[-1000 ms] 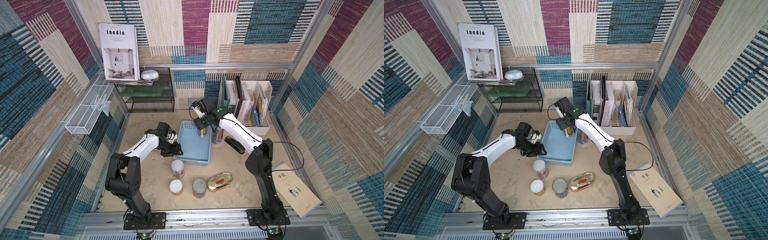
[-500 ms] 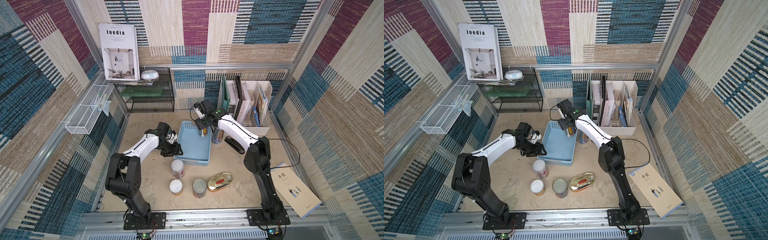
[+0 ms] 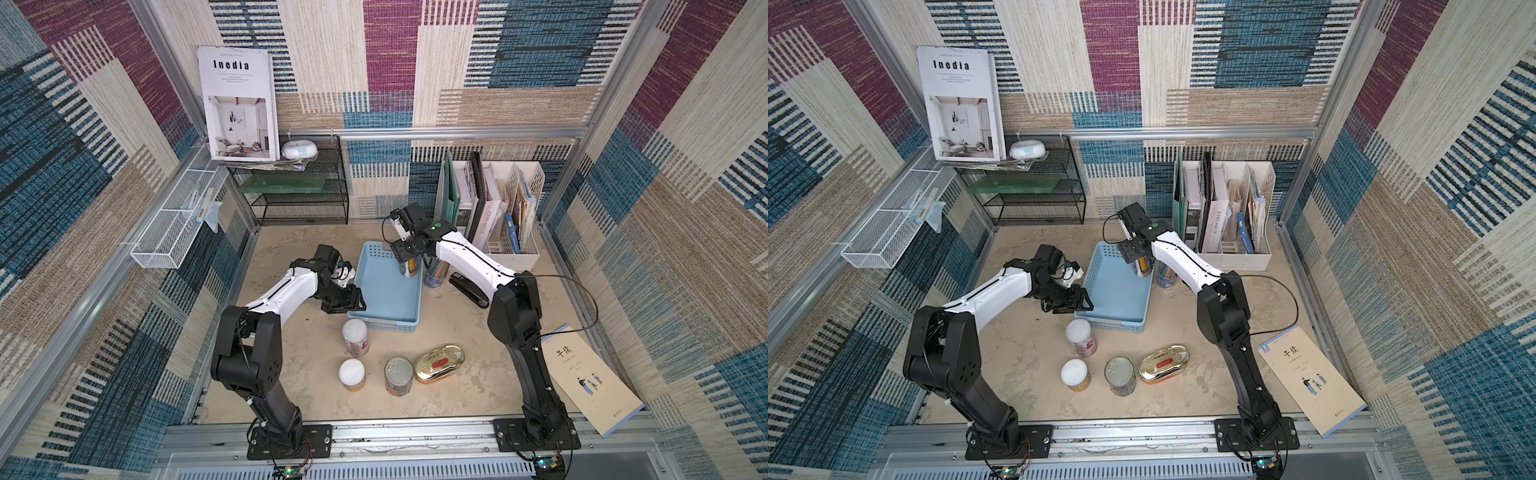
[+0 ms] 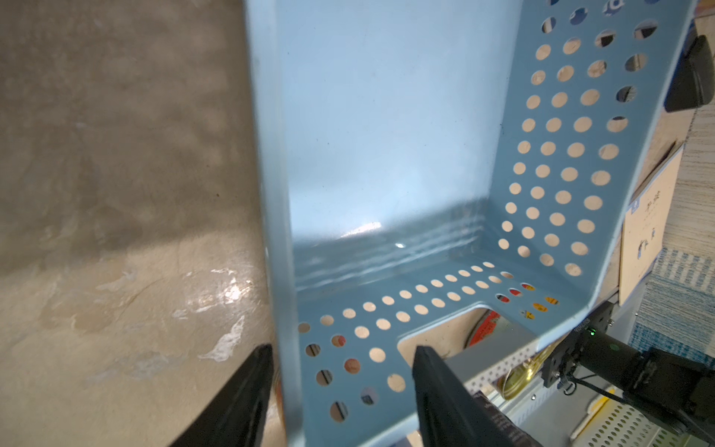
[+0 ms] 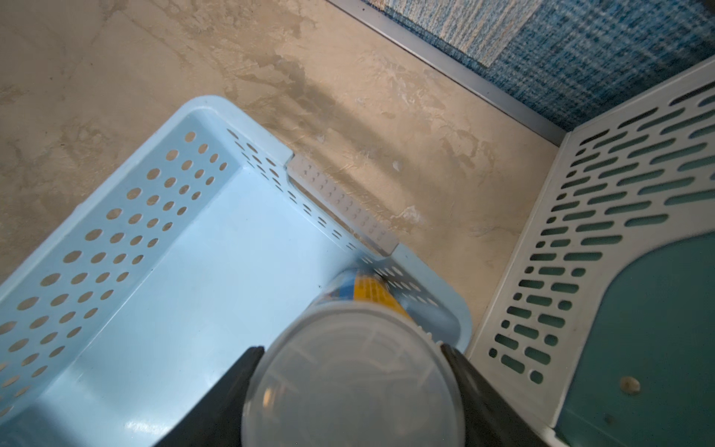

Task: Put the canned food in the basket
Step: Place the canned food in the basket.

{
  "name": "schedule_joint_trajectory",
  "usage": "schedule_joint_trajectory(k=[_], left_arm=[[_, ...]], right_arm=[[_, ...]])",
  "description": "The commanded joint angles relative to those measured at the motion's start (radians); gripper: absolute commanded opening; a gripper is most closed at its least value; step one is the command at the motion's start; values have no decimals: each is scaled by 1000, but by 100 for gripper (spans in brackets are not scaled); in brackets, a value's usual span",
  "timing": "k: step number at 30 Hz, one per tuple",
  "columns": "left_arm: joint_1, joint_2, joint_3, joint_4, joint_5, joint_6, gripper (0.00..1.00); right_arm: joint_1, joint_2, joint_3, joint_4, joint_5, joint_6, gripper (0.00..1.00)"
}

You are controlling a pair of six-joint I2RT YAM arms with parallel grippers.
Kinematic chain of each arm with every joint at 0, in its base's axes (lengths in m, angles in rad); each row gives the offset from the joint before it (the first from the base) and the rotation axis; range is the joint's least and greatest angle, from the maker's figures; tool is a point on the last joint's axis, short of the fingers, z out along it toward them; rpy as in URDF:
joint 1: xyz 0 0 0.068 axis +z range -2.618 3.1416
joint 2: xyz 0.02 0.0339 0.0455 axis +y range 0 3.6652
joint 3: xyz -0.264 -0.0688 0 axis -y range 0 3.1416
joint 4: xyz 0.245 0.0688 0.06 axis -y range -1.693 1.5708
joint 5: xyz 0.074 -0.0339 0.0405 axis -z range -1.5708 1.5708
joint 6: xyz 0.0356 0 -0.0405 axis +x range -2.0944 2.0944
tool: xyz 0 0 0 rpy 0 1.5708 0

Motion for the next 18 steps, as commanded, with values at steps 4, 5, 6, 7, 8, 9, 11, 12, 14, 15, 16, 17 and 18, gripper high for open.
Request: schedule_joint_trajectory(k=[4, 5, 6, 7, 8, 9, 11, 12, 14, 15, 16, 17, 18], left_arm=[[0, 2, 3, -20, 8, 8, 65], [0, 2, 3, -20, 6, 7, 66], [0, 0, 2, -19, 4, 7, 67], [0, -2, 4, -19, 5, 7, 69], [0, -7, 3, -18, 2, 7, 72], [1, -12, 4, -16, -1, 7, 75], [1, -30, 0, -10, -9, 6, 78], [0, -40, -5, -3, -10, 5, 79], [0, -69, -13, 15, -15, 4, 81], [1, -83, -17, 21, -21, 5, 81], [0, -100, -23, 28, -25, 6, 82], [1, -119, -28, 37, -31, 8, 82], [0, -134, -31, 45, -40, 10, 82]], right_arm=[[-6, 5, -1, 51, 16, 18, 93], [-6, 5, -1, 52, 19, 18, 96], [-6, 2, -1, 55, 18, 18, 97], [-6, 0, -1, 56, 13, 20, 100], [-6, -4, -1, 59, 5, 21, 99], [-6, -7, -1, 61, -1, 22, 99], [-5, -19, 0, 67, -19, 25, 99], [-6, -25, 1, 71, -30, 25, 99], [-6, -42, 3, 79, -61, 29, 99], [-4, -50, 3, 84, -79, 28, 99], [-5, -60, 2, 89, -112, 21, 99], [-4, -67, 2, 95, -140, 16, 99], [-4, -74, 3, 101, -166, 10, 99]])
